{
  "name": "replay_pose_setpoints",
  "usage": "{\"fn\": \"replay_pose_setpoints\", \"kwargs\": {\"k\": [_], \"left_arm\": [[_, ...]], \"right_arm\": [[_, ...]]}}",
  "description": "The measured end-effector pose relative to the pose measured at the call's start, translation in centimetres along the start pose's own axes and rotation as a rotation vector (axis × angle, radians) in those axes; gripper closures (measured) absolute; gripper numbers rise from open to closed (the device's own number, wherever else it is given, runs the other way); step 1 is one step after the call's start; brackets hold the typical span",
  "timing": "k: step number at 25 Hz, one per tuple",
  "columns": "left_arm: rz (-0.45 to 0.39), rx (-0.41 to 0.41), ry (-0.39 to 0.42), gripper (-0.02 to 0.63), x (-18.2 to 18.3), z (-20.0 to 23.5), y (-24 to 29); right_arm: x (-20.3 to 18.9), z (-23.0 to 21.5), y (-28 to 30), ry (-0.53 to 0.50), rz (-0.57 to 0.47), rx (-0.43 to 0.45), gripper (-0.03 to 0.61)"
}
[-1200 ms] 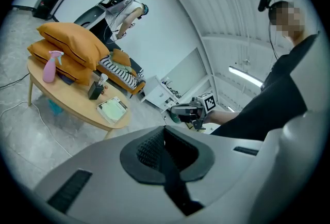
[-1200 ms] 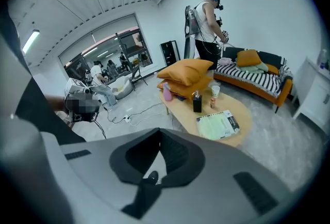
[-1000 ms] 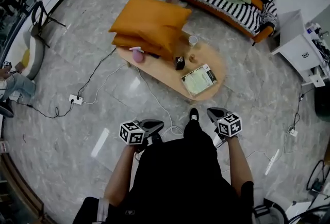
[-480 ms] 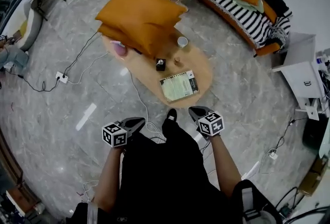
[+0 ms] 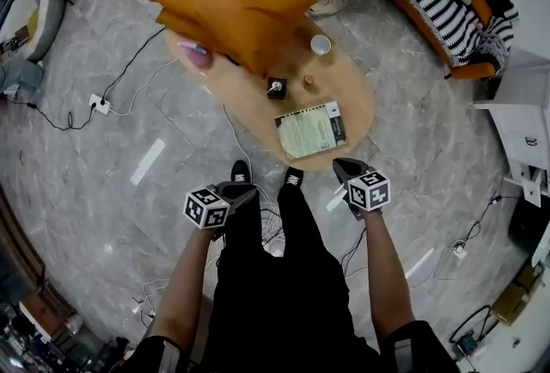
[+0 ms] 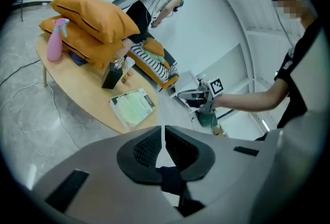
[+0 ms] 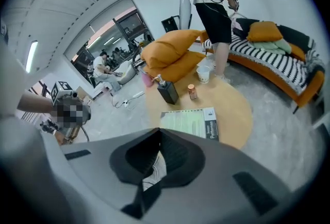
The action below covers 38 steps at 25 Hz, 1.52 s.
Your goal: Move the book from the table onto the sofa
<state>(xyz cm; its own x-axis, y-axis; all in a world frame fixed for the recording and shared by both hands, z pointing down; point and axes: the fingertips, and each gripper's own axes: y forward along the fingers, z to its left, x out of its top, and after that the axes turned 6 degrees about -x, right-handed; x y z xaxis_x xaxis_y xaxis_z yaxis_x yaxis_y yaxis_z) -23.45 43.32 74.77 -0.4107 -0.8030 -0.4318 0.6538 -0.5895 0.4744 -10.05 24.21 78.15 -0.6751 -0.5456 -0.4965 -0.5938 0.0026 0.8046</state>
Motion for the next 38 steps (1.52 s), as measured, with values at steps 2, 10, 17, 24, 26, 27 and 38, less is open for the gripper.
{"fn": "replay_pose_setpoints", "kwargs": {"k": [2,10,17,24,26,27,38], "left_arm": [[0.054,-0.021,-0.007,0.582,-1.0,2.7,1.9],[0.065,-0.134,-0.201,0.377,-3.0,13.0,9.5],[-0.066,-0.12,-0.406,0.317,-5.1,19.1,13.7],[-0.127,-0.159,-0.498,0.31,-6.4,20.1,16.0],[-0.127,-0.174,-0.505,0.307,-6.6,20.0,16.6],[-0.127,-0.179,-0.505,0.305,-6.5,20.0,16.9],[-0.125,-0.187,-0.495,0.301,-5.2,20.9,18.0]], "right_arm": [[-0.9,-1.8,1.7,0.016,0.029,-0.037,0.571],[-2.9,-8.0,10.4,0.028,0.094,-0.083,0.455],[-2.0,-15.0,16.1,0.089,0.004,-0.168,0.334],[-1.1,-15.6,16.8,0.076,-0.093,-0.152,0.35],[-1.2,-15.9,16.8,0.054,-0.1,-0.168,0.348],[-1.1,-16.2,16.8,0.051,-0.113,-0.187,0.348],[-1.1,-18.6,17.0,0.041,-0.191,-0.369,0.348]]}}
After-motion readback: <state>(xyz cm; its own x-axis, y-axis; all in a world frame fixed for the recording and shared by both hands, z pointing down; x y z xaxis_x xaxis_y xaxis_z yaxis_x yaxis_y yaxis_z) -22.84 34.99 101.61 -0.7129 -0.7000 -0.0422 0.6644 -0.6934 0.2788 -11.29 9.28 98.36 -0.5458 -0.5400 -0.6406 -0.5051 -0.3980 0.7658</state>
